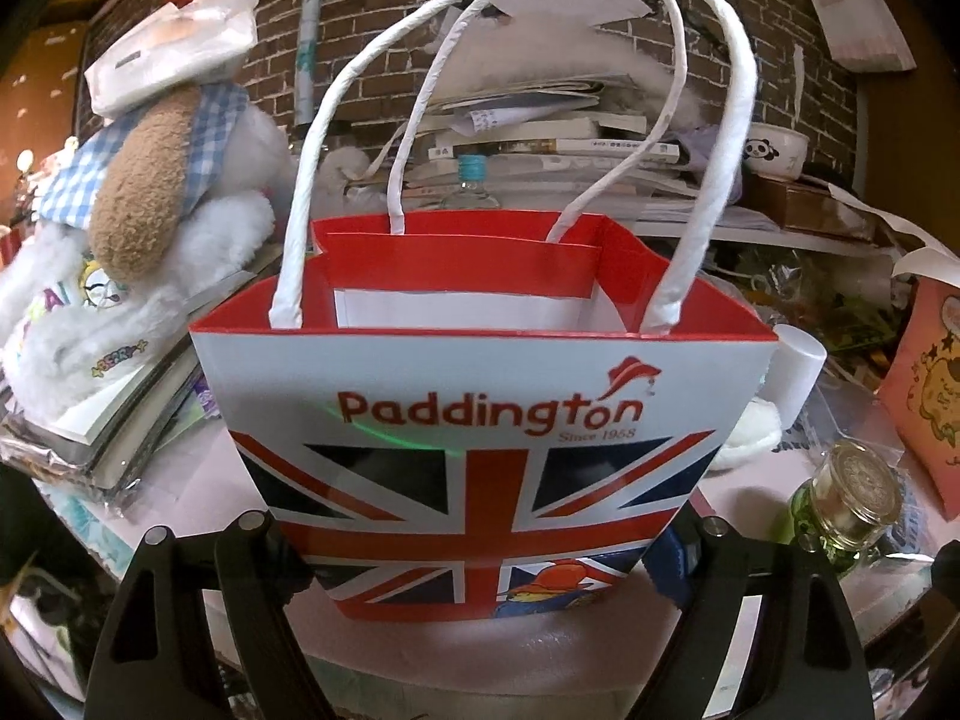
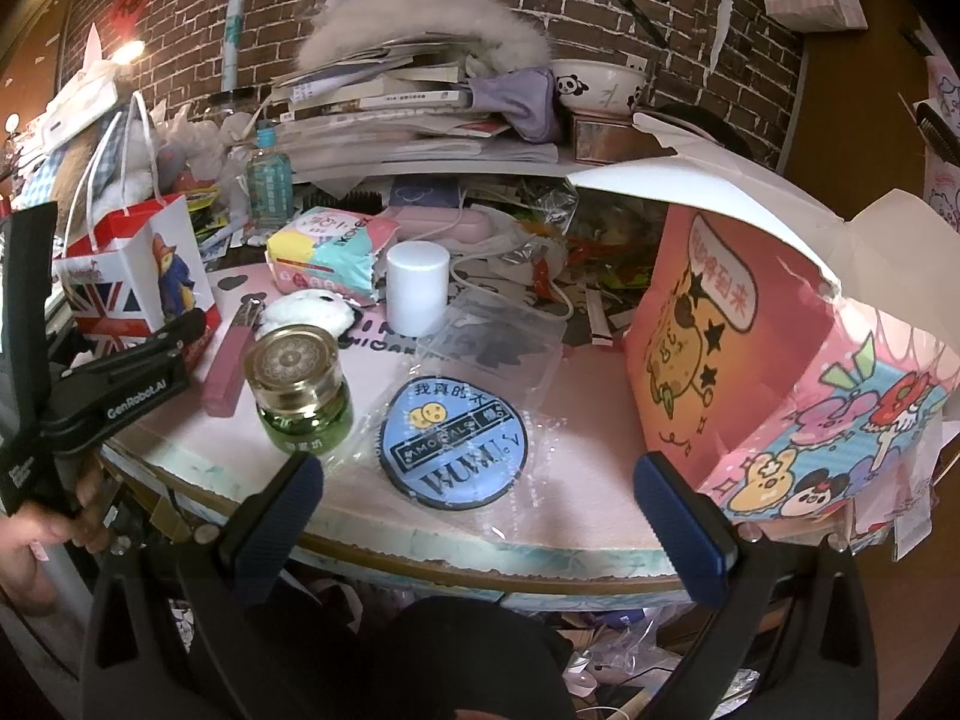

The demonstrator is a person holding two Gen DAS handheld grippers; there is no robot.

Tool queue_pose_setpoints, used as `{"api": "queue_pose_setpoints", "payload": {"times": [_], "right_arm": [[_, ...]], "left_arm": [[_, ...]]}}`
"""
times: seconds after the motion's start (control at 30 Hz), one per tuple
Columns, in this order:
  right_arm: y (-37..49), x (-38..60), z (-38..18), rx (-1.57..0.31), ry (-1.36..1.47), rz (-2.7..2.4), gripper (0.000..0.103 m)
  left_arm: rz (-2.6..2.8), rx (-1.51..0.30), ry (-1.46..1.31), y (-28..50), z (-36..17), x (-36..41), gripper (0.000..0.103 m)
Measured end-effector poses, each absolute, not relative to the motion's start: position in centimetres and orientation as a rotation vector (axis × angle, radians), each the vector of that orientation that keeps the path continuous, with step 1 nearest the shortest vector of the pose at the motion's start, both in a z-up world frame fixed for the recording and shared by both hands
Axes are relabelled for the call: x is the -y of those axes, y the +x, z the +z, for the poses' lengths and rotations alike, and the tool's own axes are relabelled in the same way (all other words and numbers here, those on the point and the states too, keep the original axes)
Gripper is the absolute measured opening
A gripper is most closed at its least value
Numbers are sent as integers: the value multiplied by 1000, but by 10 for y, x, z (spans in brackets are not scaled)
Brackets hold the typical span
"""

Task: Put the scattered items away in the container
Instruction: 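Carry the Paddington Union Jack paper bag with the left gripper toward the wall counter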

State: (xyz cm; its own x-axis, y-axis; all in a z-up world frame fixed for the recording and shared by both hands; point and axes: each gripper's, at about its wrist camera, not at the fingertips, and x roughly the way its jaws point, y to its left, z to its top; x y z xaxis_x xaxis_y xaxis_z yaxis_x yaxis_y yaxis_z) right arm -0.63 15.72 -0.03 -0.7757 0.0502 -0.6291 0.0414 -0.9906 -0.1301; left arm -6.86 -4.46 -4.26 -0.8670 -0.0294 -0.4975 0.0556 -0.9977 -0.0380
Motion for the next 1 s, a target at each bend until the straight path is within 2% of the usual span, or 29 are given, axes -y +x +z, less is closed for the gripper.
{"api": "queue_pose_setpoints", "payload": {"times": [0.57,1.0], "right_arm": [[-5,-157,2,215,-1040,2951,103],[2,-166,11,214,-1021,2984,103]], "left_arm": [[-3010,-75,727,-56,-28,45,82],[-3083,18,592,-42,32,21,82]]}}
